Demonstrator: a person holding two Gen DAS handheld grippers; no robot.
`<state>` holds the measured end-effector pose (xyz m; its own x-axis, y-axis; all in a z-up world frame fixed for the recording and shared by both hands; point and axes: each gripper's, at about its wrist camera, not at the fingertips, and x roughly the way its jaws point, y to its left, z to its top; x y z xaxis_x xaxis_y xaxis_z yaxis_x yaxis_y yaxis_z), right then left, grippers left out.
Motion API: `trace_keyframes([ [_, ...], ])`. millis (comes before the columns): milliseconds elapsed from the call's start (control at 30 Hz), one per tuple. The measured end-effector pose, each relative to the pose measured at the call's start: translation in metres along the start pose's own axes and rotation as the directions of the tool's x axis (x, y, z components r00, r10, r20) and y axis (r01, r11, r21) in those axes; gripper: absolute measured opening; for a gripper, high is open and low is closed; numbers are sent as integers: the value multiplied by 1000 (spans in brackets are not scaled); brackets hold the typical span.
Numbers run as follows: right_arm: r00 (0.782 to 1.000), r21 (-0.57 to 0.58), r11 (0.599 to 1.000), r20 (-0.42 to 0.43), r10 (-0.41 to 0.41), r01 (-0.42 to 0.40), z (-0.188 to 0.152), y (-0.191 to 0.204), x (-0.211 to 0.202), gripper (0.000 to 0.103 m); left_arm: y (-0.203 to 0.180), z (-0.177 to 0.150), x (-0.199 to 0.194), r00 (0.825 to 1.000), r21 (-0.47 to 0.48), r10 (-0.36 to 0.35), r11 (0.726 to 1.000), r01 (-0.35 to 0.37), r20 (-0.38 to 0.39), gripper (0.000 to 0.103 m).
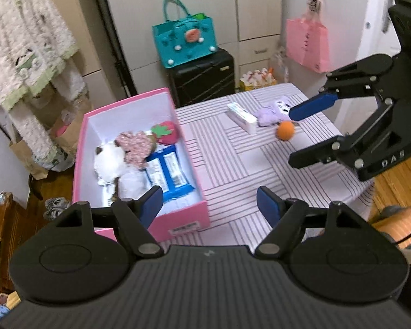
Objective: Organize soft objects
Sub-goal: 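Withdraw both tools from the box toward the remaining items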
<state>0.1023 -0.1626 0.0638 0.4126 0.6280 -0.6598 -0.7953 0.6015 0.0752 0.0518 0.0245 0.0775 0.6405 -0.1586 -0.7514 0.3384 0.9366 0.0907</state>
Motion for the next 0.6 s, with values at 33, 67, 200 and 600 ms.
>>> trace_keyframes([
  [33, 1000, 3, 1000, 1, -6, 6, -4, -1, -3, 66, -5, 0, 1, 1000, 8, -6, 1000, 6, -1, 75],
  [67, 1000, 9, 1000, 0, -13, 13, -9, -3, -6, 66, -9, -1, 2, 1000, 18, -16, 1000, 17, -3, 75],
  [200, 1000, 36, 999, -2, -27, 27, -29, -11, -15, 66, -27, -4, 7, 998, 53, -64, 997, 64, -13, 75],
  [600, 998, 148, 987, -16, -63, 65, -90, -46, -19, 66, -73, 5, 48, 983, 133, -166, 975, 176, -82, 75],
])
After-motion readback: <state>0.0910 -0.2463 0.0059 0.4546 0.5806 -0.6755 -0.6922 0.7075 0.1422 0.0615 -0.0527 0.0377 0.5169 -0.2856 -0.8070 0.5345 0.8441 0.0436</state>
